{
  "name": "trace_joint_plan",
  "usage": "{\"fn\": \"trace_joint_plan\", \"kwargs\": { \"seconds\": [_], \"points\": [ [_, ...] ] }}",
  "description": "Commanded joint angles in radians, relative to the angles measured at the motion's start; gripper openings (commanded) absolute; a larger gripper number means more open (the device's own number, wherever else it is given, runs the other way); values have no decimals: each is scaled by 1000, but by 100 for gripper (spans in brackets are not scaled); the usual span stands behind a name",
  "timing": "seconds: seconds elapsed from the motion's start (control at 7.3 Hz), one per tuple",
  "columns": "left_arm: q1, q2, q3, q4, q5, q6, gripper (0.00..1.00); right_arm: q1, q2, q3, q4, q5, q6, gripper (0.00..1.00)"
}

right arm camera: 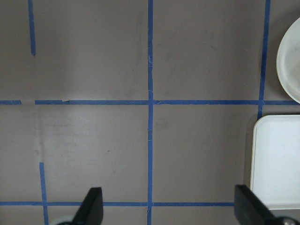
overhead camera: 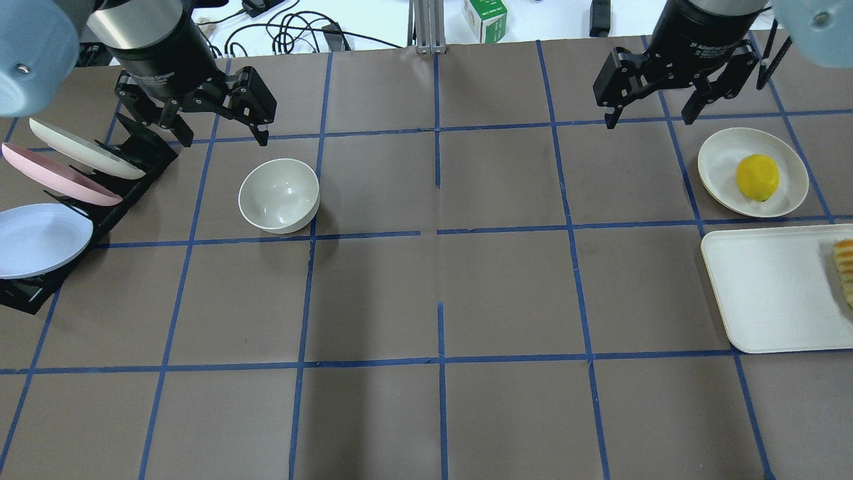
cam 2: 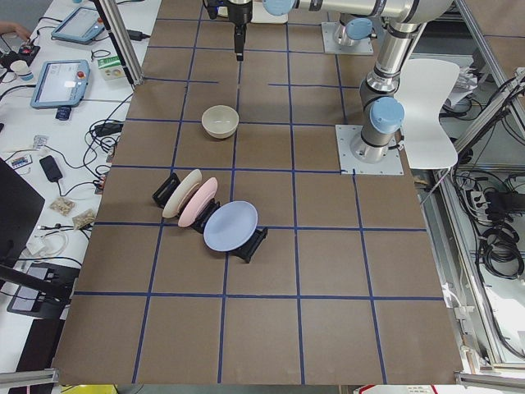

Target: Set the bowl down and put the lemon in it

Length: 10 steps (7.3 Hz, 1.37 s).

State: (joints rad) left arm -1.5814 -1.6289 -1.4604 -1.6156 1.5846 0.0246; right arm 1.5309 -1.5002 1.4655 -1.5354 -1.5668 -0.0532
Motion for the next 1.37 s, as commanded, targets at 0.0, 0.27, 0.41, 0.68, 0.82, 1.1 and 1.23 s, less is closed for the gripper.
{"fn": "trace_joint_plan", "kwargs": {
  "seconds": [0.0,0.27,0.41,0.68,0.82,1.1,1.23],
  "points": [
    [0,4,0,-13,-2,0,100,0,0,-1,0,1,-2,100],
    [0,9,-12,-14,-2,1,100,-9,9,-8,0,-7,-8,100],
    [4,6,-32,-14,-5,17,100,-9,9,-11,-3,-10,-10,100],
    [90,-104,-55,111,-65,98,100,-15,9,-19,-5,-18,-11,100],
    [163,-173,-57,124,-122,186,100,-50,12,-28,-6,-16,-19,100],
    [230,-300,-63,270,-132,268,100,-186,18,-31,-8,-4,-72,100],
    [257,-359,-87,381,-132,305,100,-248,67,-34,-14,-3,-109,100]
  ]
}}
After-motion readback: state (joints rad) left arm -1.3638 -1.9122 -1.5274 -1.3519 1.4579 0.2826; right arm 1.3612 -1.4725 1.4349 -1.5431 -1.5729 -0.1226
